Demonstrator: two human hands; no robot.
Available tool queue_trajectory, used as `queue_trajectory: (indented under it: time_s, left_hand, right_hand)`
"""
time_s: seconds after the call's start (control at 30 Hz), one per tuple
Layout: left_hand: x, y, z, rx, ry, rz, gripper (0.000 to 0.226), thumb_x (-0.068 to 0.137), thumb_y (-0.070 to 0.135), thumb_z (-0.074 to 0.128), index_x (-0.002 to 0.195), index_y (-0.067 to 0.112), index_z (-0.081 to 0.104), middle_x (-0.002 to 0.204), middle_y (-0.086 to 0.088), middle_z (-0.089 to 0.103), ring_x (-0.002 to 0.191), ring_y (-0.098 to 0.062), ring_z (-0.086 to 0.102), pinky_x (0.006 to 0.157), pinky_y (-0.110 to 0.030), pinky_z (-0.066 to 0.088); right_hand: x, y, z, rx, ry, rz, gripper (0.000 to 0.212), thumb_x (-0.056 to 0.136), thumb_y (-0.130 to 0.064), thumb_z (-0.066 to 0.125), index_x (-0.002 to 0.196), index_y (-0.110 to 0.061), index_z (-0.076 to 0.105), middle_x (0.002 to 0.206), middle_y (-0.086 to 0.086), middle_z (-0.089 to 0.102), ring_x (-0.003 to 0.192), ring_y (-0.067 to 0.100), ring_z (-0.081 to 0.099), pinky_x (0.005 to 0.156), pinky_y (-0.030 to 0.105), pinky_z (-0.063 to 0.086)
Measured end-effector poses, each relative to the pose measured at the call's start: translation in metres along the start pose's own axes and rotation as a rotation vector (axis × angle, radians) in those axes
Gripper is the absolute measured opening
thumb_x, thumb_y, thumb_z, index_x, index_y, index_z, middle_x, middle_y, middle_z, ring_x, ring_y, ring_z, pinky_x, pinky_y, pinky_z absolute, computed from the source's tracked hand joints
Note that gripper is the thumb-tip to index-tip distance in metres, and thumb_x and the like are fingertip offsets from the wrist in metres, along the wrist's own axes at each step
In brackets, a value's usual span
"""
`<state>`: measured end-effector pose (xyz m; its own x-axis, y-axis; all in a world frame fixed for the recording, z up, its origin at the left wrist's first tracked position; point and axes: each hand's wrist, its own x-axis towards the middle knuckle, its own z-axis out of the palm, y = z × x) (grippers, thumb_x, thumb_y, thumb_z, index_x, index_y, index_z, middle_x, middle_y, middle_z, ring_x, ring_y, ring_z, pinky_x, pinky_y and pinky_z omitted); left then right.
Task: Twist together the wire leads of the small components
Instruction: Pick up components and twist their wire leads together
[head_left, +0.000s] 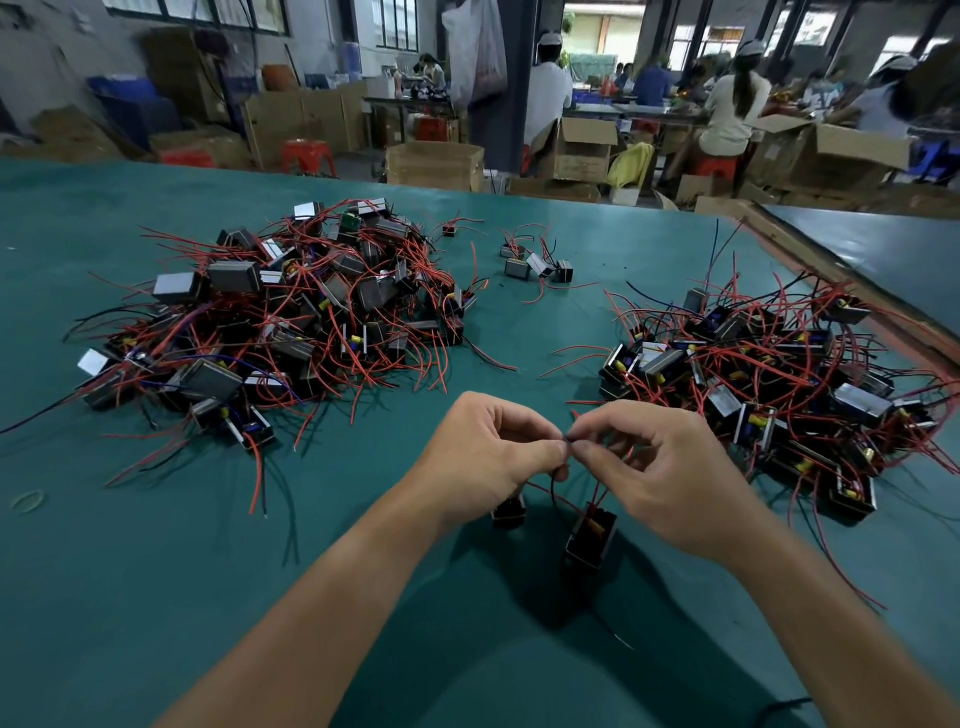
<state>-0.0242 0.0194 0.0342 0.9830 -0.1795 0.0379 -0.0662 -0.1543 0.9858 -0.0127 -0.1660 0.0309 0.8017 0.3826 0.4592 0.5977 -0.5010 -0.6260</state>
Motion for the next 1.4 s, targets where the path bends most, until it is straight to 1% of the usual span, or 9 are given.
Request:
queue_trajectory:
  time_s: [0.2, 0.37, 0.47, 0.6, 0.77, 0.97, 1.1, 1.3, 1.4]
  left_hand:
    - [-0.001, -0.001, 0.001, 0.09, -0.027, 0.081, 0.016, 0.085, 0.001, 0.068, 0.072, 0.01, 0.073, 0.06, 0.003, 0.069, 0.047, -0.002, 0.053, 0.047, -0.014, 0.039]
    - [-0.004, -0.006, 0.0, 0.422, -0.003, 0.297, 0.011, 0.081, 0.011, 0.073, 0.073, 0.018, 0.075, 0.054, 0.013, 0.061, 0.045, -0.001, 0.042, 0.047, -0.015, 0.033]
    - [-0.005, -0.005, 0.003, 0.401, 0.005, 0.313, 0.01, 0.082, 0.013, 0.072, 0.072, 0.018, 0.075, 0.055, 0.009, 0.062, 0.047, -0.005, 0.043, 0.046, -0.018, 0.033]
    - [-0.002, -0.003, 0.002, 0.207, -0.017, 0.172, 0.018, 0.085, 0.002, 0.069, 0.07, 0.012, 0.072, 0.058, 0.006, 0.067, 0.047, -0.002, 0.049, 0.049, -0.016, 0.039]
    - [0.0, 0.0, -0.002, -0.022, -0.024, 0.009, 0.022, 0.086, 0.0, 0.067, 0.069, 0.012, 0.073, 0.061, -0.003, 0.068, 0.039, -0.007, 0.04, 0.039, -0.014, 0.033]
    - [0.001, -0.001, -0.005, -0.067, -0.022, -0.071, 0.02, 0.085, 0.005, 0.068, 0.068, 0.013, 0.075, 0.064, -0.004, 0.07, 0.04, -0.009, 0.04, 0.039, -0.013, 0.033]
    - [0.001, -0.001, -0.005, -0.083, -0.025, -0.097, 0.018, 0.085, 0.005, 0.069, 0.069, 0.012, 0.075, 0.064, -0.004, 0.07, 0.039, -0.009, 0.04, 0.039, -0.013, 0.032]
    - [0.001, 0.001, -0.005, -0.067, -0.073, -0.097, 0.019, 0.084, 0.005, 0.068, 0.069, 0.012, 0.075, 0.062, -0.004, 0.069, 0.04, -0.01, 0.039, 0.039, -0.014, 0.031]
    - [0.001, 0.001, -0.005, -0.075, -0.063, -0.096, 0.018, 0.084, 0.003, 0.067, 0.069, 0.01, 0.075, 0.062, -0.006, 0.068, 0.04, -0.01, 0.039, 0.038, -0.014, 0.031]
  right_hand:
    - [0.002, -0.006, 0.0, 0.015, -0.09, 0.148, 0.022, 0.089, -0.014, 0.067, 0.068, -0.018, 0.063, 0.056, -0.012, 0.055, 0.052, 0.003, 0.046, 0.054, 0.021, 0.039]
    - [0.004, -0.015, -0.002, 0.402, -0.287, 0.516, 0.03, 0.095, -0.004, 0.055, 0.066, -0.01, 0.059, 0.055, 0.0, 0.052, 0.044, 0.01, 0.044, 0.041, 0.022, 0.036]
    - [0.004, -0.016, -0.006, 0.56, -0.29, 0.622, 0.029, 0.093, -0.004, 0.056, 0.066, -0.011, 0.062, 0.058, 0.003, 0.054, 0.045, 0.012, 0.044, 0.04, 0.02, 0.035]
    - [0.004, -0.01, -0.005, 0.449, -0.194, 0.397, 0.026, 0.089, 0.002, 0.063, 0.067, -0.013, 0.066, 0.057, -0.004, 0.059, 0.047, 0.009, 0.048, 0.046, 0.02, 0.04]
    - [0.001, -0.001, 0.0, 0.2, -0.052, 0.135, 0.018, 0.079, -0.004, 0.076, 0.075, -0.021, 0.07, 0.068, -0.009, 0.068, 0.059, 0.001, 0.057, 0.058, 0.014, 0.045]
    - [-0.001, 0.003, 0.003, 0.124, 0.012, 0.027, 0.013, 0.077, -0.012, 0.076, 0.079, -0.025, 0.074, 0.063, -0.017, 0.064, 0.05, 0.003, 0.052, 0.051, 0.013, 0.039]
    - [0.001, 0.003, 0.0, 0.153, 0.006, 0.011, 0.027, 0.08, -0.001, 0.072, 0.08, -0.027, 0.076, 0.073, -0.007, 0.07, 0.062, 0.019, 0.063, 0.055, 0.028, 0.049]
    - [0.002, 0.002, -0.002, 0.144, -0.005, -0.011, 0.007, 0.077, -0.019, 0.08, 0.076, -0.024, 0.076, 0.071, -0.004, 0.069, 0.06, 0.015, 0.061, 0.056, 0.03, 0.049]
    - [0.002, 0.003, -0.002, 0.163, -0.002, 0.006, 0.009, 0.076, -0.021, 0.083, 0.076, -0.022, 0.074, 0.068, -0.008, 0.068, 0.054, 0.009, 0.056, 0.052, 0.026, 0.045]
